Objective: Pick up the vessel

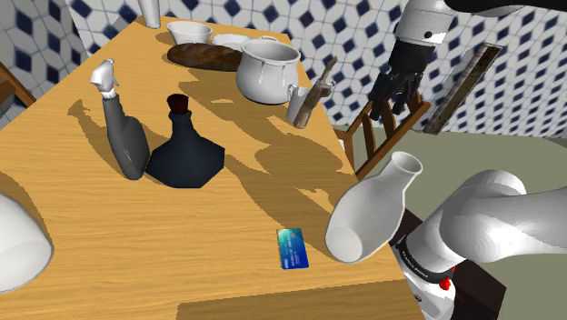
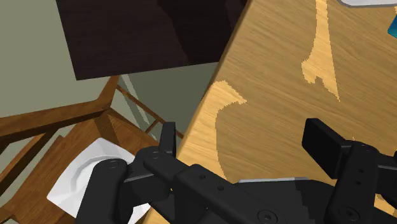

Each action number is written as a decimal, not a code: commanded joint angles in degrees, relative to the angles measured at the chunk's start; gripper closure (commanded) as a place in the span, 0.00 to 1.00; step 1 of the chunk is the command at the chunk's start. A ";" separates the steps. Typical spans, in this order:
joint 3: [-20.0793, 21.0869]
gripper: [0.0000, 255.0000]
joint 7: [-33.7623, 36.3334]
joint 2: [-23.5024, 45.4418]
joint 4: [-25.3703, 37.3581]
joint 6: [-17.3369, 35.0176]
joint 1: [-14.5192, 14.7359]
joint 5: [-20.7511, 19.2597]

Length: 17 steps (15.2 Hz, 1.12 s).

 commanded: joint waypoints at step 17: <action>15.27 0.00 17.10 22.69 17.33 9.76 5.71 8.91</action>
